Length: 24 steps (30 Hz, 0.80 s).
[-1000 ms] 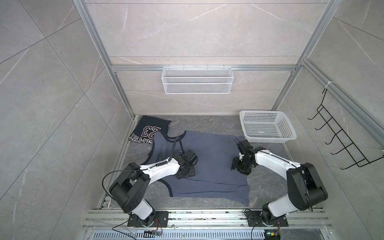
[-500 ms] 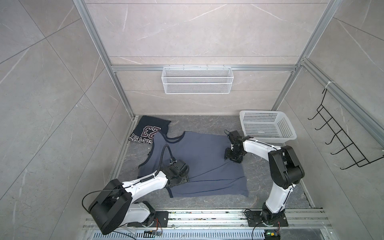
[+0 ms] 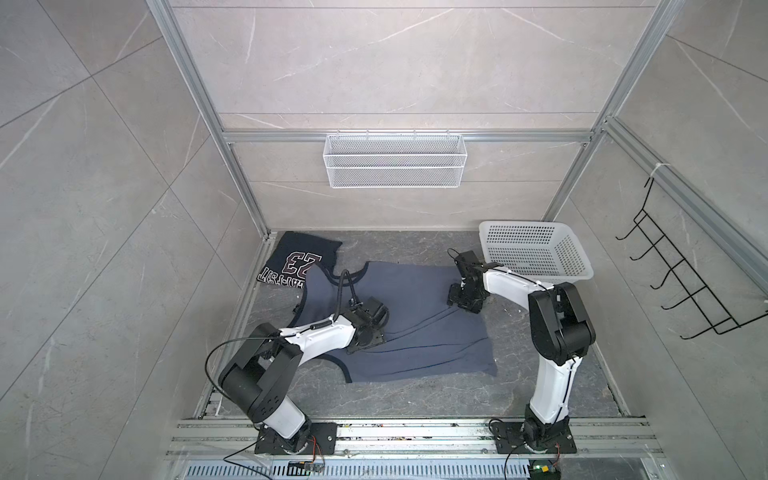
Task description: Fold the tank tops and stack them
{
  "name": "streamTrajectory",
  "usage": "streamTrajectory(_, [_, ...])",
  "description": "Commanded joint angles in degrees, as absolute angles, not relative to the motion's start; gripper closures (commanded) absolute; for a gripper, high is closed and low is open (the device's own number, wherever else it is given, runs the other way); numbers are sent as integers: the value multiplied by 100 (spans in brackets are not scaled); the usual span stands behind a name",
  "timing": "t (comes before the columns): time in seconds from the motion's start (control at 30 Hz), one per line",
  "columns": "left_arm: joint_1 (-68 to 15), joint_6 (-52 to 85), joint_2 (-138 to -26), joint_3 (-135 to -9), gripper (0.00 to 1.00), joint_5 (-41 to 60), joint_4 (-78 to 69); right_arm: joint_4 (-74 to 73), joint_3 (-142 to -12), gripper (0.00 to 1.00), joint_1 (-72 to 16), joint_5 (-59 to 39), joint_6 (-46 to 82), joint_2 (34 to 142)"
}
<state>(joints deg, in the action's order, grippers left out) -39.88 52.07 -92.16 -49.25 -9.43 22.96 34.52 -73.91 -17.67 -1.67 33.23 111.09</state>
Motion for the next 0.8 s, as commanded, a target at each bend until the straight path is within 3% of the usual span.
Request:
streamTrajectory(0.0, [-3959,4734,-9401,-5154,21,-455,2238,3674,-6799,35,-1705,229,3428,10564])
streamTrajectory(0.17, [-3548,3933,-9549,-6444,21,-186,2602,3717,-6478,34,-1692,339,3383,9989])
streamTrajectory(0.43, [-2684,3437,-10909,-8434,22,93,3087,3812,-6271,33,-1695,169,3177,9193])
streamTrajectory(0.77, [-1958,3114,-12367,-10350,33,344,3089,3791,-6593,35,-1521,91,2886,8859])
